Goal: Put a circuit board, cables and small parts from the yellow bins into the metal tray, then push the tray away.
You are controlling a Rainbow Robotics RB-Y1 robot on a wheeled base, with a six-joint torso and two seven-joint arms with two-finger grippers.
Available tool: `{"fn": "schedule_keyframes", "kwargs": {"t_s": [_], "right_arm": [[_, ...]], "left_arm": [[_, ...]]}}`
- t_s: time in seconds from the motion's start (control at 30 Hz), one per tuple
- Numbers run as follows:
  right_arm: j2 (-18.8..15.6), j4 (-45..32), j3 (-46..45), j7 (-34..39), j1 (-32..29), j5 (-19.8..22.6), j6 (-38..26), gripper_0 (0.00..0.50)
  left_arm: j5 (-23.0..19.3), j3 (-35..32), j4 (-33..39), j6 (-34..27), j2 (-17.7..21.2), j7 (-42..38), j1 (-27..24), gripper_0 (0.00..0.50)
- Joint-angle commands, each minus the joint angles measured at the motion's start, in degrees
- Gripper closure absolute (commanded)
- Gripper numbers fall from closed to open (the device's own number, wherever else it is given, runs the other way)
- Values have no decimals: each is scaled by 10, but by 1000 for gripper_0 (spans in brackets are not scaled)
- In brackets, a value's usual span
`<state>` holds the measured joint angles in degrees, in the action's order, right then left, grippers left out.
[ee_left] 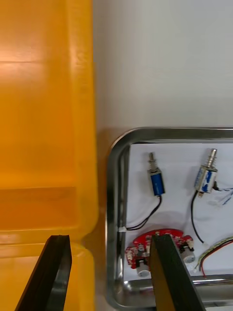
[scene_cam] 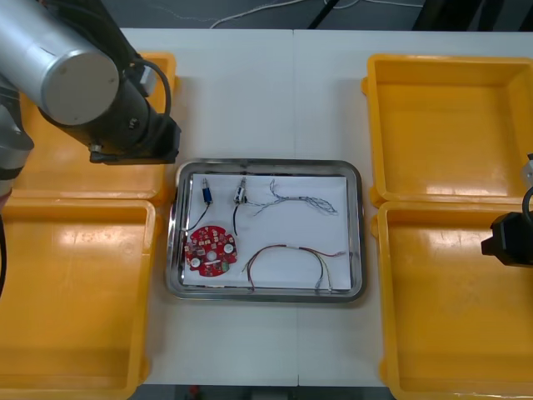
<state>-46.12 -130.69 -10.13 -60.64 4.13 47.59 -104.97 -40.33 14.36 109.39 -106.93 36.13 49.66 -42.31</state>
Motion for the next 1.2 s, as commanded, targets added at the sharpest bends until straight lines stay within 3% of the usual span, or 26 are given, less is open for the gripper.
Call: {"fn": "schedule_keyframes", "kwargs": {"t_s": [0.03,0.33,0.7,0.87,1.2], "right_arm": [[-6,-14,-17,6,-7,2,4,0],[-3,-11,0,6,-14,8,3,0],[-12,-30,47,25,13,10,0,0],[-12,-41,90,21,46,15,-1,0],[-12,-52,191,4,126,22,2,0]], "left_arm": [[-17,-37,17,-17,48,26,-22,28],[-44,-103,16,-22,87,63,6,26],[-29,-179,17,-11,108,169,73,29],[-31,-206,26,1,113,205,115,30],[-33,-233,62,26,119,200,186,28]]}}
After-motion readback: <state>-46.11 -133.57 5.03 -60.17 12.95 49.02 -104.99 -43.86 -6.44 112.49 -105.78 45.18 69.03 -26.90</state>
